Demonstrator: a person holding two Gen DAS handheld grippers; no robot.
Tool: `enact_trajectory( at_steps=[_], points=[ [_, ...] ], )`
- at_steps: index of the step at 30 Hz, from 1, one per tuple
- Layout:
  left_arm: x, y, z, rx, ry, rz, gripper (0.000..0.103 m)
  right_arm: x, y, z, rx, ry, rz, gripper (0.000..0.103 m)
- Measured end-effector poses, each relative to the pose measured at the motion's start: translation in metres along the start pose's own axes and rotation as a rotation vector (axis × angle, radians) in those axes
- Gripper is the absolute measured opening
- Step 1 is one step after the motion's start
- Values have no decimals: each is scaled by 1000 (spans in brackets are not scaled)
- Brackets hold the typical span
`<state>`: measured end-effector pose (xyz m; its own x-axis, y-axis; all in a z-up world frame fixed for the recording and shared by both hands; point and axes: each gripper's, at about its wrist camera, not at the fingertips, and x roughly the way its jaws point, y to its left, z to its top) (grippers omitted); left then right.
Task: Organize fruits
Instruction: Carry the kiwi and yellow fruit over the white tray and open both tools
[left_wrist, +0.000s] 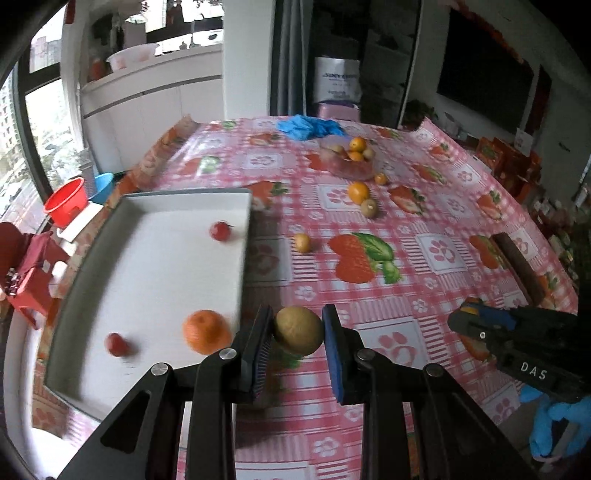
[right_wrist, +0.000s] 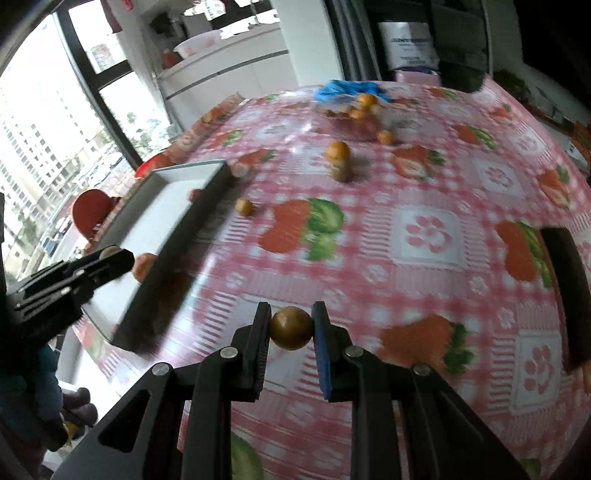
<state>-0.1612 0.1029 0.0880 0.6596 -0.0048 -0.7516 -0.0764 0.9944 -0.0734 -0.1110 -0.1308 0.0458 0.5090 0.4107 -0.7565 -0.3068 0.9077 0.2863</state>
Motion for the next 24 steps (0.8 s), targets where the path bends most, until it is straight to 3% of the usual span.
enact_trajectory(
  at_steps=[16,19,24],
  points=[
    [-6,103,2,-112,-35,186,28,48,112,53,-166,50,122,24],
    [3,118,-1,-128,-17,238,28,65,129,59,-188,76,138,24],
    [22,134,-7,-156,28,258,28,89,145,67,-203,112,146,24]
  ],
)
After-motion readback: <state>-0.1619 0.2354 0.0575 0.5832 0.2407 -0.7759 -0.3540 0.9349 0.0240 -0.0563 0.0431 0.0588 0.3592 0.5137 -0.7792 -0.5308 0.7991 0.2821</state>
